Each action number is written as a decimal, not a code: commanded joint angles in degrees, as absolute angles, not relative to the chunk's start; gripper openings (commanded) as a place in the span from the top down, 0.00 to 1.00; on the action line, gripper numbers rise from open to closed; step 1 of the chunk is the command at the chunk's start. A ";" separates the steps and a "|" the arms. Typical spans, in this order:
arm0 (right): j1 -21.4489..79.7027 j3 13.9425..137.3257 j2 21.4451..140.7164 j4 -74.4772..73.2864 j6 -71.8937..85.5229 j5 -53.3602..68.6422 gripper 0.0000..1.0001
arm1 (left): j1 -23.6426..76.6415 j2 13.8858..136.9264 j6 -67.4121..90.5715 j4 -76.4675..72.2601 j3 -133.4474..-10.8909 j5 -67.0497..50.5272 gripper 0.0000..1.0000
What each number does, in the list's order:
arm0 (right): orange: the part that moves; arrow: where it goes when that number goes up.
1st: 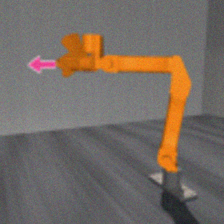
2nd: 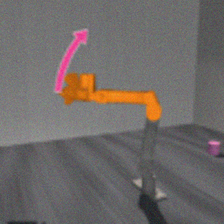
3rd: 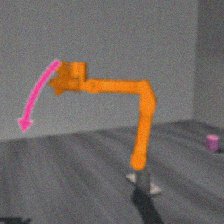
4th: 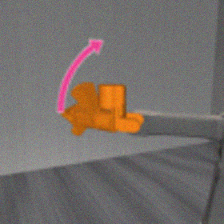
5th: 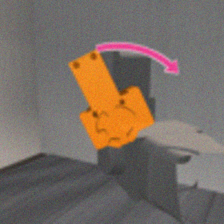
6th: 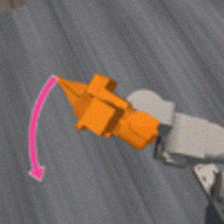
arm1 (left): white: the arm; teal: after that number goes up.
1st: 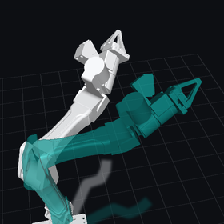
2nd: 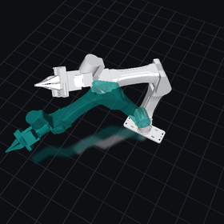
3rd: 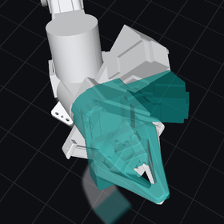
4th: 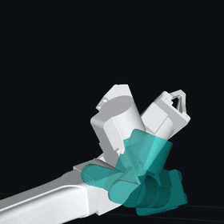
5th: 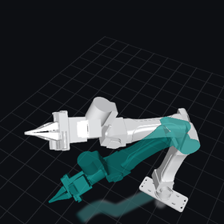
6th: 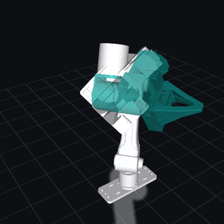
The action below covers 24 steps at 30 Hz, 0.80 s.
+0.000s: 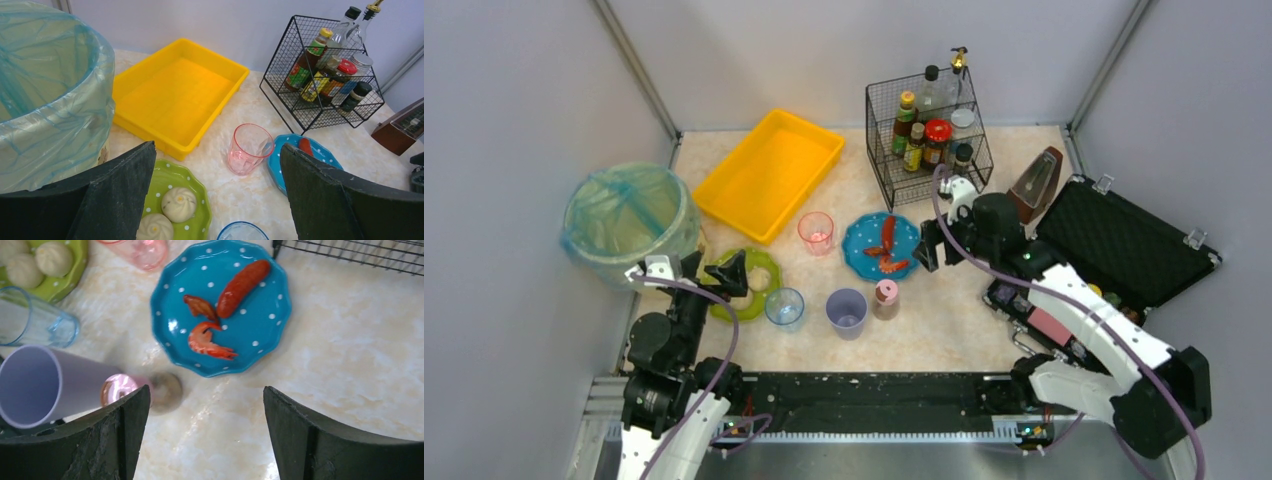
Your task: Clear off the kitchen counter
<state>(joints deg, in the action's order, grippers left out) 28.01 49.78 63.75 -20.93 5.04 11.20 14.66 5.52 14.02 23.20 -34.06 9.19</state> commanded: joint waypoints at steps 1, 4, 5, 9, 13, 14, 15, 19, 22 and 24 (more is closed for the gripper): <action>30.48 42.79 56.36 -10.49 6.31 18.22 0.17 | 14.59 6.91 14.03 21.18 -34.79 8.50 0.02; 33.04 37.77 53.15 -6.50 8.01 17.95 0.16 | 14.59 7.04 14.06 21.25 -34.84 8.34 0.02; 34.03 36.46 52.50 -5.27 8.44 17.39 0.16 | 14.59 7.04 14.06 21.31 -34.85 8.24 0.02; 37.81 31.79 51.74 0.21 8.81 13.58 0.15 | 14.56 6.49 14.15 21.55 -35.08 8.00 0.02; 41.81 27.95 52.45 6.00 7.97 11.49 0.15 | 14.50 5.86 14.15 21.53 -35.06 8.40 0.02; 42.50 27.31 52.89 7.43 7.54 11.34 0.15 | 14.50 5.91 14.19 21.53 -35.01 8.42 0.02; 43.28 26.79 53.36 8.33 6.91 11.08 0.15 | 14.50 5.97 14.15 21.53 -35.05 8.25 0.02; 46.66 25.67 55.43 11.53 4.73 9.59 0.15 | 14.45 6.37 14.15 21.45 -35.15 7.66 0.02; 48.83 24.74 57.23 14.53 3.32 8.49 0.14 | 14.42 6.29 14.18 21.46 -35.13 7.72 0.02; 49.46 24.38 58.96 16.30 2.83 8.44 0.14 | 14.41 6.23 14.15 21.49 -35.13 7.82 0.02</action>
